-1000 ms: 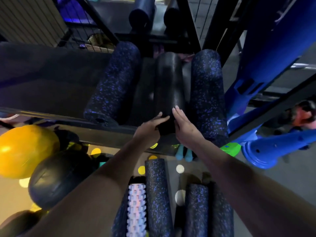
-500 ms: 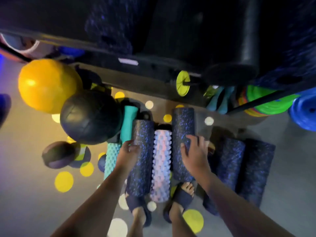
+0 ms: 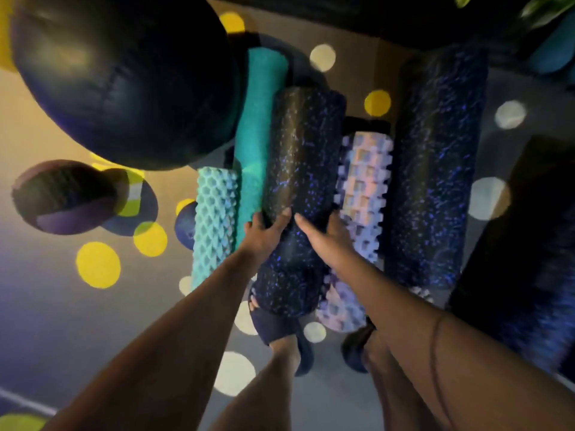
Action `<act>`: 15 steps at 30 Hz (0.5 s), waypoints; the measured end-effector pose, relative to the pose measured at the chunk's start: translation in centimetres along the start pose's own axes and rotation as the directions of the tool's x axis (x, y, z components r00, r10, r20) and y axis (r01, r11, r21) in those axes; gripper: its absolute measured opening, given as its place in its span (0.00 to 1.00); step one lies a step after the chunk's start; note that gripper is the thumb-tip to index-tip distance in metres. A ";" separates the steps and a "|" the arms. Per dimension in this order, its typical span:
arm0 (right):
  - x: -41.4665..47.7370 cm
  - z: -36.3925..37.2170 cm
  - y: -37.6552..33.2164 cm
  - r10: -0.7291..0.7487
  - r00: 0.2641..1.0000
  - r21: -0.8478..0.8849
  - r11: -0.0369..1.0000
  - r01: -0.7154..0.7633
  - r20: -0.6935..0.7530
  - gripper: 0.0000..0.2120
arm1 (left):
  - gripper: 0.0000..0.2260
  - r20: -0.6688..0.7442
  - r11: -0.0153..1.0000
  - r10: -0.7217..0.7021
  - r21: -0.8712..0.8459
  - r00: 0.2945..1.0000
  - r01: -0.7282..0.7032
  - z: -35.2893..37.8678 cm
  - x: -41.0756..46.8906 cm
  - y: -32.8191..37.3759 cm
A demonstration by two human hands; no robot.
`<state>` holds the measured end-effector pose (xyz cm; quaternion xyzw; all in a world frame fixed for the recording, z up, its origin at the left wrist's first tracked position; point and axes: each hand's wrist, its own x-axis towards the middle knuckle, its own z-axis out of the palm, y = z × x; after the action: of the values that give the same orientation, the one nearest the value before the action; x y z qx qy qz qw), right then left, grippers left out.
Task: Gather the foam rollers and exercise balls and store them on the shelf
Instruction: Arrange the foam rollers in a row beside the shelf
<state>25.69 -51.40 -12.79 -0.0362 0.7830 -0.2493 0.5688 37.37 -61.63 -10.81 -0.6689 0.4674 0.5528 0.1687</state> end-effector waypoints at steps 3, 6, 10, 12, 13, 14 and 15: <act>-2.9 -1.1 -0.8 0.030 0.998 0.200 0.980 -0.018 -0.058 0.53 | 0.45 -0.049 1.000 0.015 -0.019 0.999 -0.016 -0.2 -2.1 0.5; -8.5 -4.3 -4.6 -0.024 1.000 0.243 0.970 0.026 -0.010 0.47 | 0.39 -0.042 0.960 0.059 -0.270 0.997 -0.068 -1.7 -8.4 2.9; -18.4 -9.7 -13.1 -0.236 0.971 0.137 0.963 0.231 0.028 0.34 | 0.44 -0.017 0.781 0.055 -0.623 0.998 -0.054 -4.9 -19.3 7.3; -23.5 -12.8 -18.1 -0.340 0.939 -0.011 0.940 0.341 0.056 0.34 | 0.42 0.003 0.745 0.067 -0.666 0.998 -0.048 -6.7 -25.3 9.9; -25.8 -14.4 -20.5 -0.398 0.914 -0.077 0.912 0.403 0.075 0.34 | 0.41 0.009 0.721 0.071 -0.691 0.997 -0.045 -7.4 -28.0 11.2; -28.0 -16.0 -22.7 -0.456 0.885 -0.128 0.876 0.465 0.099 0.34 | 0.40 0.012 0.697 0.086 -0.715 0.996 -0.052 -7.9 -30.9 12.6; -29.8 -17.5 -24.8 -0.510 0.852 -0.169 0.835 0.524 0.119 0.35 | 0.40 0.002 0.654 0.110 -0.754 0.994 -0.071 -8.4 -33.4 14.1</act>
<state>14.60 -56.77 27.93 -0.3105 0.7446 -0.3140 0.5005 32.45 -60.37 26.05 -0.6412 0.2258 0.7200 -0.1395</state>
